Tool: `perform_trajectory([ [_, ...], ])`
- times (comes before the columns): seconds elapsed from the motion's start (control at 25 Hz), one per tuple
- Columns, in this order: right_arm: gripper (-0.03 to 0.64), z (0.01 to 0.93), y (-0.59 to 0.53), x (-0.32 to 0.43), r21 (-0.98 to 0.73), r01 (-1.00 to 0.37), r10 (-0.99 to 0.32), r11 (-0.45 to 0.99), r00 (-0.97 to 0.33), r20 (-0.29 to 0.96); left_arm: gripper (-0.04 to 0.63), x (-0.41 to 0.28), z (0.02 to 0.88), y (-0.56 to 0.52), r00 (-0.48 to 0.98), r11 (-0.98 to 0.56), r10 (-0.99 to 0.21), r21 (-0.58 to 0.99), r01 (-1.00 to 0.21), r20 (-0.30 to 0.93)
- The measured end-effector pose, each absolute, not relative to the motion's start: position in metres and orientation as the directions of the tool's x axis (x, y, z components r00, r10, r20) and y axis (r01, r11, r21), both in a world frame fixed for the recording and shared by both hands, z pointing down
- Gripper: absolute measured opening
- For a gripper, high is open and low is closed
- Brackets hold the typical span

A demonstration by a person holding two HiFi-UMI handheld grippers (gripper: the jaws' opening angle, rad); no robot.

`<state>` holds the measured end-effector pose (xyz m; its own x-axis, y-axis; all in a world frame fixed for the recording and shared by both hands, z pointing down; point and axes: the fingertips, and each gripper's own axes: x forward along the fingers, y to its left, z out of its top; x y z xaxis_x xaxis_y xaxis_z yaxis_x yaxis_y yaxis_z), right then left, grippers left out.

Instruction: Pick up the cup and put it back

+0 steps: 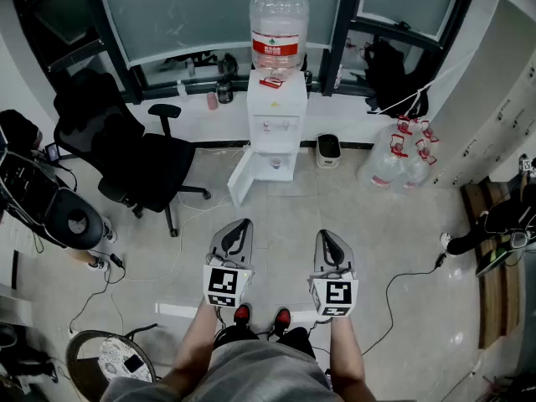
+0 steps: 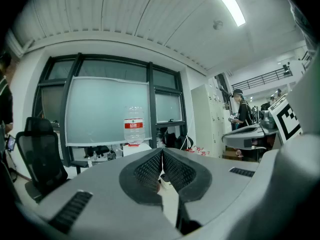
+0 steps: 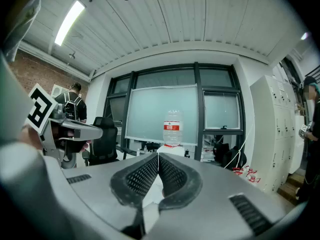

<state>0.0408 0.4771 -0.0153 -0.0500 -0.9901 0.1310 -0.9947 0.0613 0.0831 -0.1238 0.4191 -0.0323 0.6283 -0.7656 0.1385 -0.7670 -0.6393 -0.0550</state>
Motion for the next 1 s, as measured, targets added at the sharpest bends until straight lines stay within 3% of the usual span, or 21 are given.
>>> perform_trajectory([
  [0.64, 0.02, -0.004, 0.46, 0.084, 0.08, -0.99, -0.985, 0.12, -0.108, 0.138, 0.023, -0.08, -0.02, 0.405, 0.585, -0.597, -0.798, -0.06, -0.8, 0.144],
  [1.0, 0.02, 0.011, 0.379, 0.098, 0.057, -0.988, -0.98, 0.14, -0.13, 0.151, 0.023, -0.064, -0.009, 0.325, 0.57, -0.583, -0.806, -0.054, -0.81, 0.161],
])
